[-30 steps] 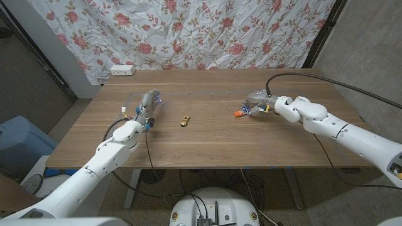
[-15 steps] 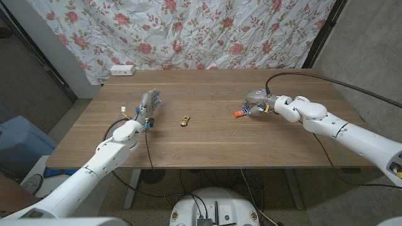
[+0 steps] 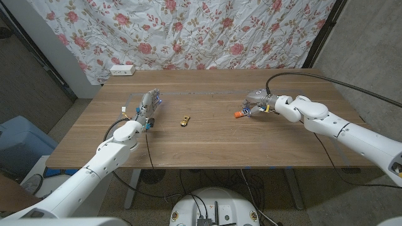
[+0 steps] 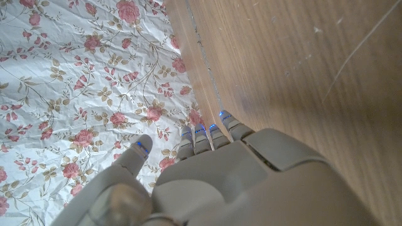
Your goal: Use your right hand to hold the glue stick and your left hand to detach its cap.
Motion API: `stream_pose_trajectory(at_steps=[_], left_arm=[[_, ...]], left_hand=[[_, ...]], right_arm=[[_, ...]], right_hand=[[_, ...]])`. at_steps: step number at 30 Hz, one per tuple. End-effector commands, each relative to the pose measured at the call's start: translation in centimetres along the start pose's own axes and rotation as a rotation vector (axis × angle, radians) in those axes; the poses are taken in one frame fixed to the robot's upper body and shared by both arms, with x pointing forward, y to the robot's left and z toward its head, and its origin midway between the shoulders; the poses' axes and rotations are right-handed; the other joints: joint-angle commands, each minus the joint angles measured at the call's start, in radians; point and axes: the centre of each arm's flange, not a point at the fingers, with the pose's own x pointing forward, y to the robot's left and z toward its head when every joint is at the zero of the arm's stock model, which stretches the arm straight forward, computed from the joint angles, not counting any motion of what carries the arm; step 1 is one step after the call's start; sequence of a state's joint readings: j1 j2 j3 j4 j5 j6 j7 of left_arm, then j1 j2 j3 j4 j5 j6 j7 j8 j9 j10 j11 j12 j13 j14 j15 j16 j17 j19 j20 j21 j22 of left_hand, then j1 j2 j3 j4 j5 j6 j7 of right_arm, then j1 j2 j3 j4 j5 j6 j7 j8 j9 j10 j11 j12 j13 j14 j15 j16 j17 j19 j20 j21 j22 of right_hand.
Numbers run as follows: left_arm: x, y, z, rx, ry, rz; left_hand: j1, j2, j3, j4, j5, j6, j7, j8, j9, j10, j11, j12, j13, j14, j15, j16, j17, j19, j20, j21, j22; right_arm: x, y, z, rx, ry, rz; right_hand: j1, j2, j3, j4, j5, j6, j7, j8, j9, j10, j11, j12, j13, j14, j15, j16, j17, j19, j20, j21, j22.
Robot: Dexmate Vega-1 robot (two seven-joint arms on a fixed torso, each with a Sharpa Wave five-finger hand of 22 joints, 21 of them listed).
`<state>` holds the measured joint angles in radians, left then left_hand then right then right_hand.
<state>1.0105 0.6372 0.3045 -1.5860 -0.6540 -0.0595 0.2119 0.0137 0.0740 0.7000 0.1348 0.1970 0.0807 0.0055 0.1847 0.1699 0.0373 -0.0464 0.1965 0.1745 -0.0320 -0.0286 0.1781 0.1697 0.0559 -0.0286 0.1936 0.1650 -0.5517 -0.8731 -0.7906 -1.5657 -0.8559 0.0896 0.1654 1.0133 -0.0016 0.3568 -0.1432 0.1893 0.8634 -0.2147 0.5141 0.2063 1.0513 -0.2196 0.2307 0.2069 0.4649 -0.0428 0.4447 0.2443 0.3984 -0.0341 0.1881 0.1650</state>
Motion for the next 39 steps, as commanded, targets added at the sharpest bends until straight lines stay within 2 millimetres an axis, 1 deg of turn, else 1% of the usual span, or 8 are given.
stream_pose_trajectory(at_steps=[1,9,13,22,30,35,37,39], left_arm=[[0.0,-0.2,0.6,0.002,-0.02,0.002],[0.1,-0.4,0.9,0.012,-0.024,-0.003],[0.1,-0.4,1.1,0.013,-0.027,-0.001],[0.2,-0.9,1.5,0.02,-0.037,-0.016],[0.1,-1.4,2.1,0.032,-0.044,-0.031],[-0.1,-2.0,2.7,0.047,-0.04,-0.043],[-0.1,-2.2,3.0,0.055,-0.039,-0.049],[-0.1,-2.4,3.4,0.066,-0.046,-0.059]], left_hand=[[0.0,0.081,0.002,0.006,0.005,0.009,-0.002,0.0,0.005,0.011,0.0,-0.003,0.002,0.006,-0.005,0.0,0.002,0.008,0.001,-0.001,0.006],[0.001,0.081,0.003,0.006,0.005,0.009,-0.002,-0.001,0.005,0.012,0.0,-0.003,0.002,0.006,-0.005,-0.001,0.001,0.008,0.0,-0.001,0.006],[0.001,0.08,0.004,0.004,0.005,0.009,-0.002,-0.001,0.005,0.012,-0.002,-0.003,0.002,0.006,-0.005,-0.001,0.001,0.008,0.0,-0.002,0.006],[0.003,0.079,0.006,0.001,0.005,0.009,-0.002,-0.001,0.005,0.013,0.0,-0.003,0.002,0.006,-0.005,-0.001,0.0,0.007,0.0,-0.002,0.006],[0.009,0.077,0.008,-0.007,0.005,0.008,-0.002,-0.002,0.005,0.011,-0.002,-0.004,0.002,0.005,-0.005,-0.003,-0.002,0.006,0.001,-0.003,0.006],[0.018,0.073,0.01,-0.023,0.004,0.009,-0.002,-0.001,0.005,0.012,-0.001,-0.004,0.002,0.006,-0.005,-0.003,-0.004,0.012,0.002,-0.001,0.005],[0.028,0.068,0.013,-0.04,0.002,0.01,-0.004,-0.001,0.005,0.012,-0.003,-0.004,0.001,0.008,-0.006,-0.003,-0.005,0.02,0.003,0.001,0.004],[0.045,0.065,0.02,-0.069,-0.002,0.015,-0.003,0.001,0.004,0.02,0.0,-0.002,0.001,0.011,-0.006,-0.003,-0.005,0.025,0.004,0.0,0.003]], right_arm=[[-0.4,-0.6,-0.5,0.025,0.019,-0.015],[-0.4,-1.1,-0.5,0.046,0.019,-0.038],[-0.5,-1.3,-0.5,0.076,0.027,-0.06],[-1.0,-1.9,-0.4,0.144,0.039,-0.112],[-1.3,-2.4,-0.1,0.178,0.047,-0.152],[-1.3,-2.9,0.1,0.195,0.051,-0.173],[-1.3,-3.1,0.2,0.2,0.055,-0.182],[-1.3,-3.3,0.3,0.21,0.059,-0.195]], right_hand=[[-0.007,0.02,-0.008,0.003,-0.002,0.022,-0.009,0.003,0.002,0.017,0.0,0.006,0.002,0.013,-0.14,0.01,0.004,0.006,-0.001,0.001,0.002],[-0.009,0.025,-0.012,0.003,-0.003,0.028,-0.009,0.003,0.001,0.02,0.0,0.004,0.002,0.013,-0.142,0.012,0.005,0.009,-0.002,0.002,0.002],[-0.006,0.029,-0.013,0.001,-0.003,0.03,-0.01,0.003,0.0,0.022,0.0,0.003,0.002,0.013,-0.146,0.014,0.006,0.011,-0.003,0.003,0.002],[-0.002,0.035,-0.017,-0.003,-0.003,0.036,-0.01,0.001,-0.001,0.028,0.0,0.001,0.003,0.015,-0.148,0.019,0.007,0.015,-0.004,0.003,0.002],[0.004,0.036,-0.021,-0.008,-0.004,0.037,-0.01,-0.001,-0.002,0.032,0.0,0.0,0.003,0.016,-0.15,0.022,0.008,0.019,-0.005,0.004,0.002],[0.007,0.037,-0.023,-0.01,-0.004,0.038,-0.01,-0.002,-0.002,0.034,0.0,-0.001,0.004,0.016,-0.151,0.023,0.009,0.021,-0.007,0.004,0.002],[0.008,0.037,-0.024,-0.011,-0.004,0.038,-0.01,-0.003,-0.002,0.034,0.0,-0.001,0.004,0.017,-0.151,0.024,0.009,0.021,-0.006,0.004,0.002],[0.009,0.037,-0.025,-0.012,-0.004,0.038,-0.01,-0.003,-0.003,0.034,0.0,-0.002,0.004,0.017,-0.15,0.025,0.009,0.022,-0.006,0.005,0.002]])
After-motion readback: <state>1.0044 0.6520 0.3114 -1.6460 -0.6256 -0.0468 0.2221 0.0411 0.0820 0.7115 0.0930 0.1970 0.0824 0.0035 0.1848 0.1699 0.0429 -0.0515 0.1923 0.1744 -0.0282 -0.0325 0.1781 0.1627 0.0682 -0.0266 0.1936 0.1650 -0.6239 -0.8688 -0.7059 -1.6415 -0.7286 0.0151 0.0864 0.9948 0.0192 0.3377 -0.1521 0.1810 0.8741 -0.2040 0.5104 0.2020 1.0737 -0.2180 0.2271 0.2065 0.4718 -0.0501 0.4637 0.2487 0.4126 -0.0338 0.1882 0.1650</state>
